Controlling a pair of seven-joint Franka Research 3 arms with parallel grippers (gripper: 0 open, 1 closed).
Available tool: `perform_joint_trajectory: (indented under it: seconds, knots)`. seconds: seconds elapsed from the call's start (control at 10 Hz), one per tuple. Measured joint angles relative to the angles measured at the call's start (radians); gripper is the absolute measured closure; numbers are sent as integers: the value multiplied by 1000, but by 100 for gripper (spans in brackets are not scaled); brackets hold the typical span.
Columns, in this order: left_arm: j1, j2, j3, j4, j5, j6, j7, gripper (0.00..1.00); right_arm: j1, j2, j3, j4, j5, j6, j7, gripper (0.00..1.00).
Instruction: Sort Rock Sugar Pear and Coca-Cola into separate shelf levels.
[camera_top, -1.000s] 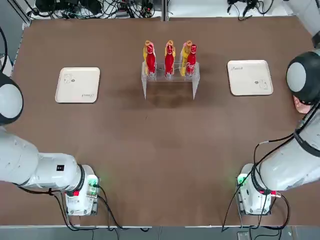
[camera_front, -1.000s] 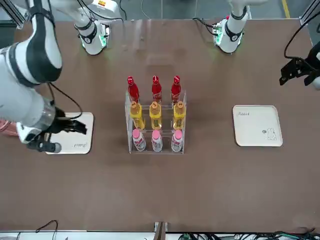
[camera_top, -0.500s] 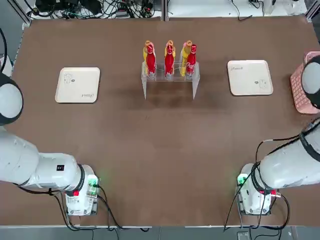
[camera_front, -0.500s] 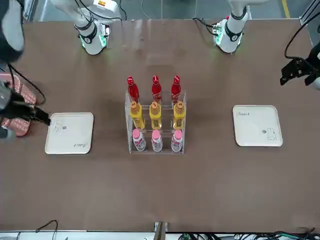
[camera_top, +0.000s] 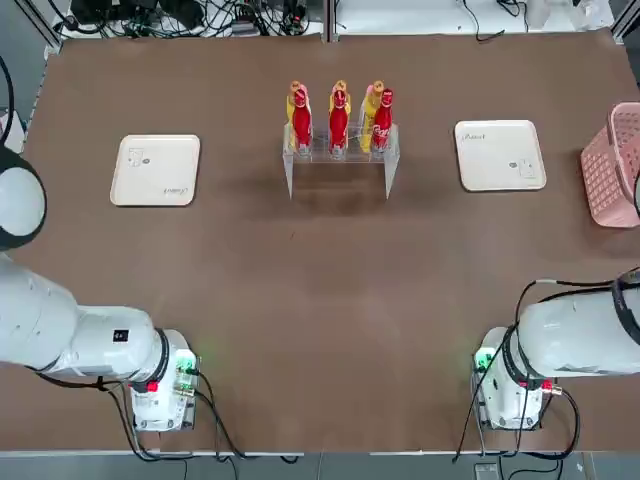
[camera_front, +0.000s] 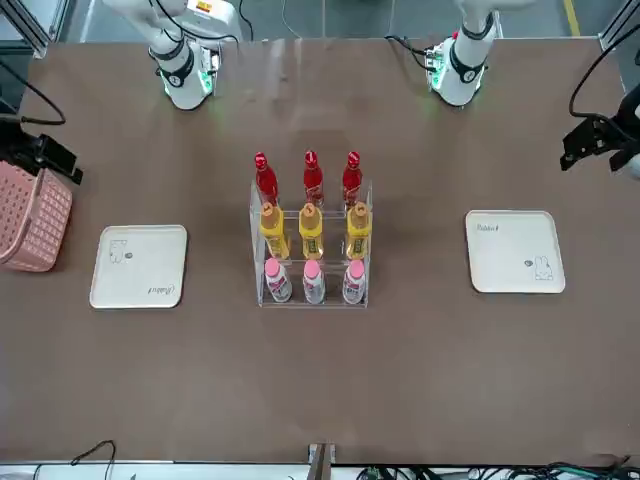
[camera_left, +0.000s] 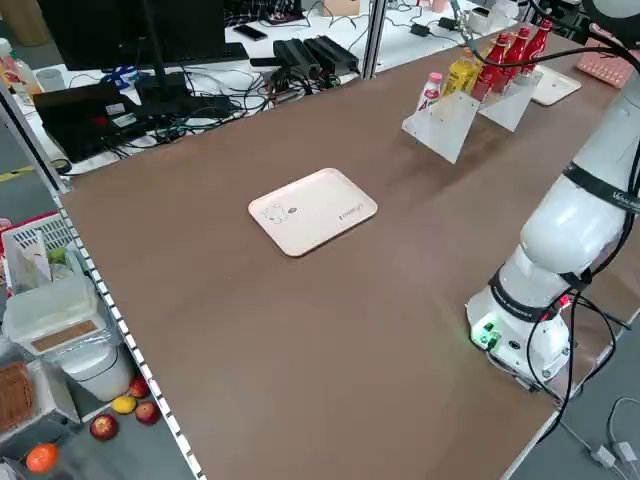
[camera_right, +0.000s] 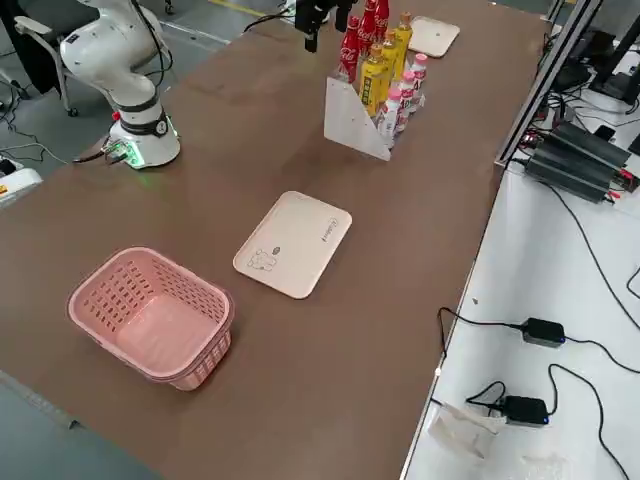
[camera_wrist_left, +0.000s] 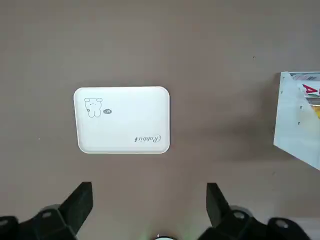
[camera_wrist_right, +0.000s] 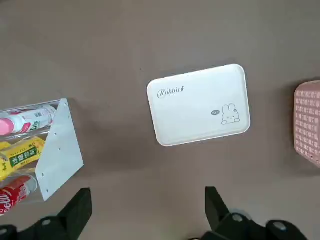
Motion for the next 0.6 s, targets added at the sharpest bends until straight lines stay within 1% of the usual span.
perform_joint_trajectory:
  seconds: [0.3,0.6]
  knots:
    - [0,0,0,0,0,0,0,0,-4,-7,-4,-53,-6,62,7,0]
    - [-1,0,0,0,0,0,0,0,-5,-7,-5,-59,-6,71,10,0]
